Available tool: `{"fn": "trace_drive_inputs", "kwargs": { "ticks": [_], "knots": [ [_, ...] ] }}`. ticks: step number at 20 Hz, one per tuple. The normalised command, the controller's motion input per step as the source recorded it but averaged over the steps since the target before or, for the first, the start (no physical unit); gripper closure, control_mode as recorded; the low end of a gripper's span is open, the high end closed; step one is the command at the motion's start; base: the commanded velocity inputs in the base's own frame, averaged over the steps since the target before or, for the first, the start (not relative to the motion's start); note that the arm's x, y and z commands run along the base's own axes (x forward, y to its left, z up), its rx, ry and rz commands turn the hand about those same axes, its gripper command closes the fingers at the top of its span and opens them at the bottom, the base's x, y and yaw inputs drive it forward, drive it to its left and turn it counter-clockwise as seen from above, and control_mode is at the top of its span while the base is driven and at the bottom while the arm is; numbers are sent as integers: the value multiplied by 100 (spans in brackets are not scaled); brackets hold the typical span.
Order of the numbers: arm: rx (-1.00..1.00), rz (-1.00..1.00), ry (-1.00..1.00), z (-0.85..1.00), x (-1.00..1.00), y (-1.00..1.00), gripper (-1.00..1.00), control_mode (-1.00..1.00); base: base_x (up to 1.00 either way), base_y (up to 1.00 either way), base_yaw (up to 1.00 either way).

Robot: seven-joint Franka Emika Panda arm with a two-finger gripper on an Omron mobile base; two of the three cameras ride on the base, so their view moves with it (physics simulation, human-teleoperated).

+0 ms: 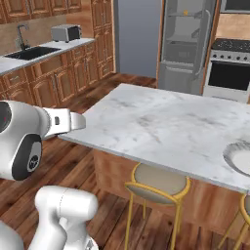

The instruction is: Take the cheese, steak, and lemon wedge from the fridge and place them on the plate on the dining counter to create an appetizer plate.

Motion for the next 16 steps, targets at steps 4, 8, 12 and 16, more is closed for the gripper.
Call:
{"fn": "trace_drive_inputs", "kwargs": {
  "ticks": [4,8,12,16],
  "knots": [
    [0,0,0,0,0,0,-100,100,58,100,0],
    [0,0,0,0,0,0,-100,100,51,100,0],
    [0,0,0,0,0,0,-100,100,51,100,0],
    [0,0,0,0,0,0,-100,100,61,100,-1]
  ]
}}
